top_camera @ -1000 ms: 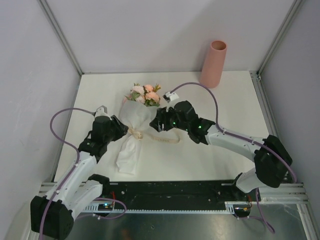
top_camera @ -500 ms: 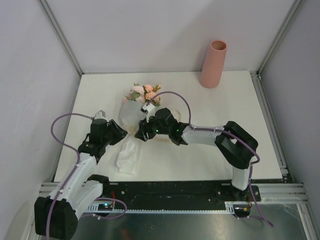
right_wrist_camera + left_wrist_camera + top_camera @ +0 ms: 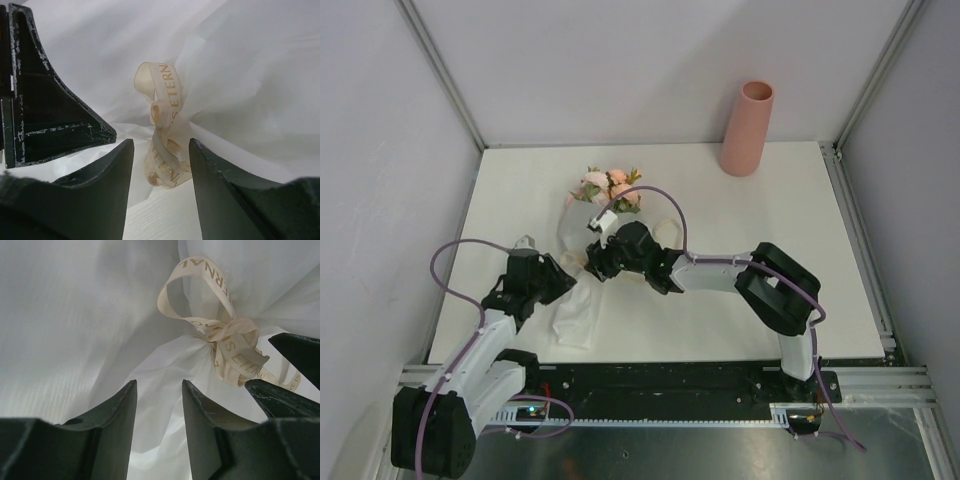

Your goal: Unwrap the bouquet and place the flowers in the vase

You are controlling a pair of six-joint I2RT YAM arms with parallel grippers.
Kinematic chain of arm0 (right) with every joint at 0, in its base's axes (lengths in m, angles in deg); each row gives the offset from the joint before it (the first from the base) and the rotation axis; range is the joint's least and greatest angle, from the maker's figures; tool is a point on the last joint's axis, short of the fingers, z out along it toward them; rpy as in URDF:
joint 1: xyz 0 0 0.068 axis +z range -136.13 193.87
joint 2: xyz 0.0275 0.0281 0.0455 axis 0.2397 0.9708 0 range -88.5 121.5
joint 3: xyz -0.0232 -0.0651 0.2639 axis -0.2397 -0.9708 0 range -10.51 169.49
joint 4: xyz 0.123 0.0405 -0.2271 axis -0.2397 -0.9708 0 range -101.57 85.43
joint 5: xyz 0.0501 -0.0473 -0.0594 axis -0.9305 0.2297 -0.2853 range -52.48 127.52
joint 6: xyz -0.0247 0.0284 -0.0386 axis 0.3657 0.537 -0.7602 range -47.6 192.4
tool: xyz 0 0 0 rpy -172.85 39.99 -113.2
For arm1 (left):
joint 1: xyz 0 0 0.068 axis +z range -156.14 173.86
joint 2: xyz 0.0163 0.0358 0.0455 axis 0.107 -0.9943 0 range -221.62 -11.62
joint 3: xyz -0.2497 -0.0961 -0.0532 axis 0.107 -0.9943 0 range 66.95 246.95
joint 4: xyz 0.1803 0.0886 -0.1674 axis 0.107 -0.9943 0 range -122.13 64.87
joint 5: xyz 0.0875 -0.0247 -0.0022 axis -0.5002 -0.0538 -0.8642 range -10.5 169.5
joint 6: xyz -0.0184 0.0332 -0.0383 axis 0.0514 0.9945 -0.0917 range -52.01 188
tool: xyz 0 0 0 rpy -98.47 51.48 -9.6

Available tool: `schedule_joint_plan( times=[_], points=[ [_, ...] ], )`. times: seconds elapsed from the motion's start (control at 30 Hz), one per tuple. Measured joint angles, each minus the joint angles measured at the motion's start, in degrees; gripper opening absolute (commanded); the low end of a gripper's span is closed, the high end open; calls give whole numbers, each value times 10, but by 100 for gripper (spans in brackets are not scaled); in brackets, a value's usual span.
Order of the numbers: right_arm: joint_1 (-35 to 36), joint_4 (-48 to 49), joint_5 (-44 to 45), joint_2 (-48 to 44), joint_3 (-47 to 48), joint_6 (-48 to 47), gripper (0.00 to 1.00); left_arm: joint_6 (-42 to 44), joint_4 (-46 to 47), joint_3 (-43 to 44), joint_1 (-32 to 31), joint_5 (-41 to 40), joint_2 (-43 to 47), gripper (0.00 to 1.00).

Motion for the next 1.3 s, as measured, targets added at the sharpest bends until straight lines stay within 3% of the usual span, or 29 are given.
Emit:
schedule_joint_plan(
  times=[0.2,0.37,0.43,0.57,0.97,1.13,1.3],
  points=[
    [26,-1,44,6,2,-40,29,0,3,0,0,0,-6,43],
    [34,-5,67,6,2,-56,5,-2,6,-3,0,-2,-10,11],
    [33,-6,74,6,3,-59,1,-1,6,-6,0,-4,-12,3],
    [32,-18,78,-9,2,-60,0,0,7,-11,0,-5,-14,0],
    [30,-42,77,-54,7,-38,0,0,8,-18,0,-14,-3,0],
    [21,-42,57,-57,5,-18,0,-1,7,-20,0,-20,10,29],
    [0,1,17,-87,-52,23,2,4,2,1,0,-28,36,40]
  ],
)
